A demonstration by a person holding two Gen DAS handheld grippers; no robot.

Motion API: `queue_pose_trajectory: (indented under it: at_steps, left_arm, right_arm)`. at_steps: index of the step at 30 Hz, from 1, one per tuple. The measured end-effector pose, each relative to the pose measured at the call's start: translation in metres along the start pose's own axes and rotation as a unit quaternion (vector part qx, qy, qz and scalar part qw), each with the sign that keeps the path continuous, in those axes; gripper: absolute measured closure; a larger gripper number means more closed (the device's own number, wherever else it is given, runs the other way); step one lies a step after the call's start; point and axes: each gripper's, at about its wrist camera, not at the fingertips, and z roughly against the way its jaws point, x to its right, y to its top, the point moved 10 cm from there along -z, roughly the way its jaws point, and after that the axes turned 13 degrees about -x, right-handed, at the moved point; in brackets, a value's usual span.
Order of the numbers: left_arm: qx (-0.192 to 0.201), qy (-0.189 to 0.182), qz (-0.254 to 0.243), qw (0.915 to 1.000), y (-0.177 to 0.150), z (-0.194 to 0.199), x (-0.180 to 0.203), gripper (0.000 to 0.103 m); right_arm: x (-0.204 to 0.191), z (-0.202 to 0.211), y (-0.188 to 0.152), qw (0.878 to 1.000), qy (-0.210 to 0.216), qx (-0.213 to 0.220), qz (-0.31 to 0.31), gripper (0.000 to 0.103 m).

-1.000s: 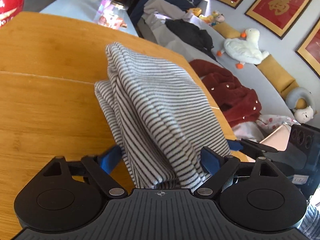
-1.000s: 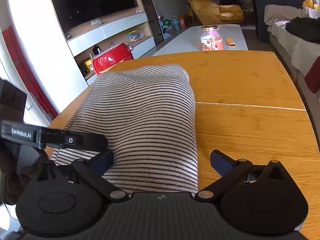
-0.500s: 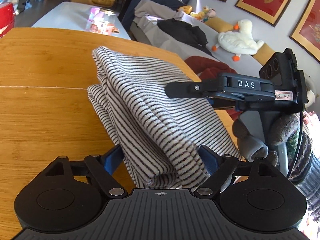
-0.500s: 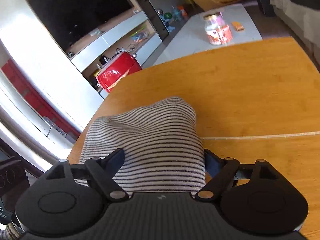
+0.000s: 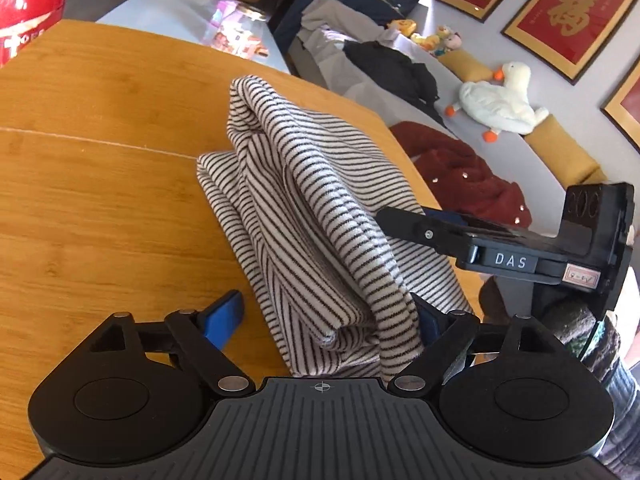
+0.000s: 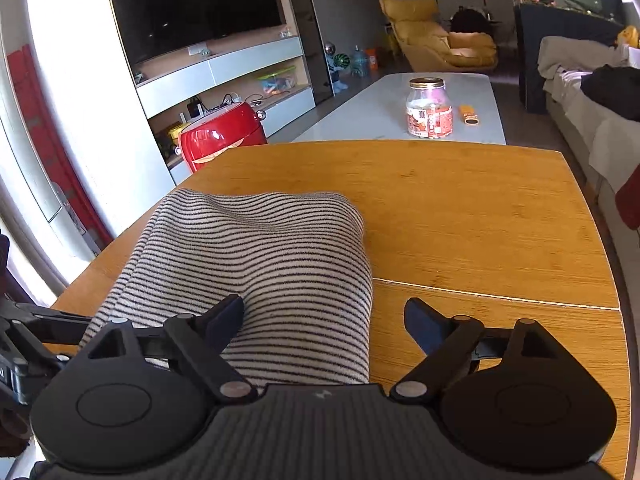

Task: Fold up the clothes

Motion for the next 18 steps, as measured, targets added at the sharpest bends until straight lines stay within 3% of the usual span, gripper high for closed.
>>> queue_pose_trajectory:
  at_steps: [3, 8, 18]
  left_arm:
    - [-0.007, -0.006, 0.003, 0.9999, 0.002, -0.004, 0.002, 0.012]
    - [-0.011, 0.015, -0.023, 0.9996, 0.003, -0.014, 0.013, 0.012]
    - [-0.011, 0.029, -0.036, 0.9989, 0.0, -0.016, 0.019, 0.012]
  right_arm:
    - [-0.001, 0.007, -0.006, 1.0, 0.009, -0.006, -0.002, 0.013]
    - [0.005, 0.02, -0.022, 0.999, 0.034, -0.018, -0.018, 0.009]
    - [0.025, 0.024, -0.04, 0.987, 0.117, -0.033, -0.108, 0.009]
